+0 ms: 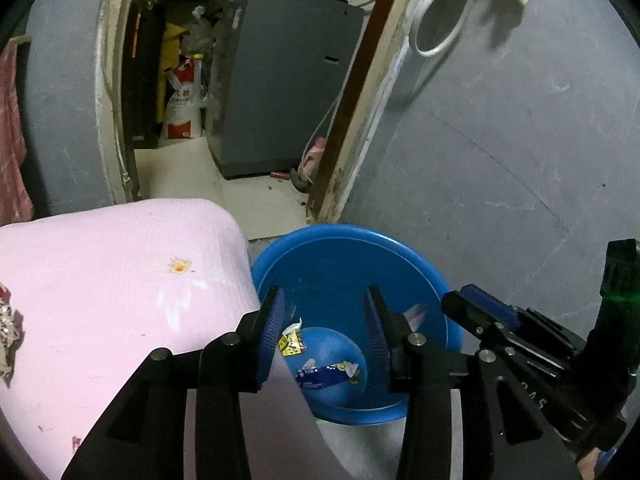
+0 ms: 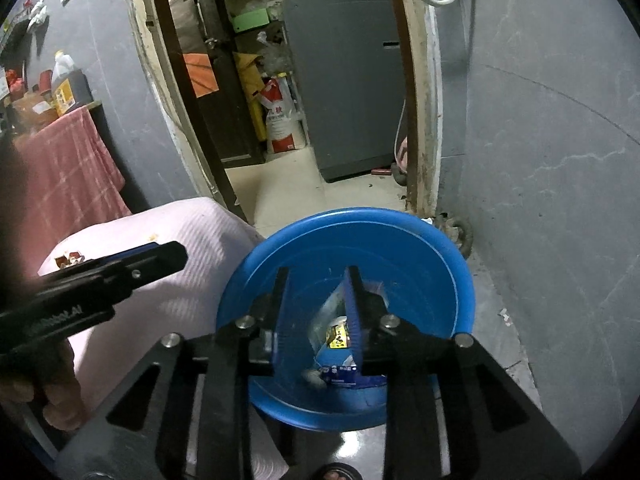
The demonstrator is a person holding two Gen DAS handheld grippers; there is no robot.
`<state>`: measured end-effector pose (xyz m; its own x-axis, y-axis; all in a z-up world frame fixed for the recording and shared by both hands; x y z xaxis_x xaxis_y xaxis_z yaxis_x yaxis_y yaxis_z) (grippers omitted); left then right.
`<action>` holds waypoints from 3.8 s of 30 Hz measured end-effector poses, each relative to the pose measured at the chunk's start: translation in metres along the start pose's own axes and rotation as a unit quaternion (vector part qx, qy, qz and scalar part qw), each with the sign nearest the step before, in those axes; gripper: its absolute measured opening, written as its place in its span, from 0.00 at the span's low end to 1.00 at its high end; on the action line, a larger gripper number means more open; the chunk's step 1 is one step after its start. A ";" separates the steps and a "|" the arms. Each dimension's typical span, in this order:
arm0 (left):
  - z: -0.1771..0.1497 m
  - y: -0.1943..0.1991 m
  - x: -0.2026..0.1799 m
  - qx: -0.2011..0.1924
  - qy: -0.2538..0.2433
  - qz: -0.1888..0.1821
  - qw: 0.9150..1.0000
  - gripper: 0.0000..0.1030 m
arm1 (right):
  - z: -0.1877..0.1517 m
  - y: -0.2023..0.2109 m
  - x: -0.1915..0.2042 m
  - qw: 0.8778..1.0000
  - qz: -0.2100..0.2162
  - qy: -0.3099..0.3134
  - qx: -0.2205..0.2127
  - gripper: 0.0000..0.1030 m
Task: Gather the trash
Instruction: 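Carry white paper and carton piece to the blue basin and open both tools, then bring both tools back over the remaining trash pile, then grasp a red-gold wrapper with the left tool while the right tool grasps a red-white wrapper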
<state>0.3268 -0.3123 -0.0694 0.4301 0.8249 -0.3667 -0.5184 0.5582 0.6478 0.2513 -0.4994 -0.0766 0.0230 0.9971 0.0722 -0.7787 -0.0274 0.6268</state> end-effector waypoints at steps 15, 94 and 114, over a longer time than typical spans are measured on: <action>0.020 0.141 0.034 -0.187 0.012 0.024 0.982 0.91 | 0.039 0.092 0.064 0.989 -0.002 0.020 -0.149 0.86; -0.047 0.169 0.242 -0.040 0.131 0.096 0.986 0.07 | 0.024 -0.092 0.306 0.956 0.234 0.143 0.101 0.49; -0.054 0.191 0.253 -0.071 0.166 0.131 0.975 0.06 | 0.020 -0.098 0.320 0.945 0.272 0.122 0.132 0.22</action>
<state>0.2962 0.0078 -0.0744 0.0187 0.9110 -0.4121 -0.6856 0.3117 0.6579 0.3476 -0.1794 -0.0999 -0.5070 0.8156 0.2789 -0.4484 -0.5259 0.7228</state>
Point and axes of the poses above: each gripper's, at about its wrist camera, not at the fingertips, and y roughly against the way its jaws point, x to its left, z to its top, the point moved 1 cm from there along -y, roughly the way its jaws point, and after that the axes turned 8 degrees about y, right-handed, at the moved point
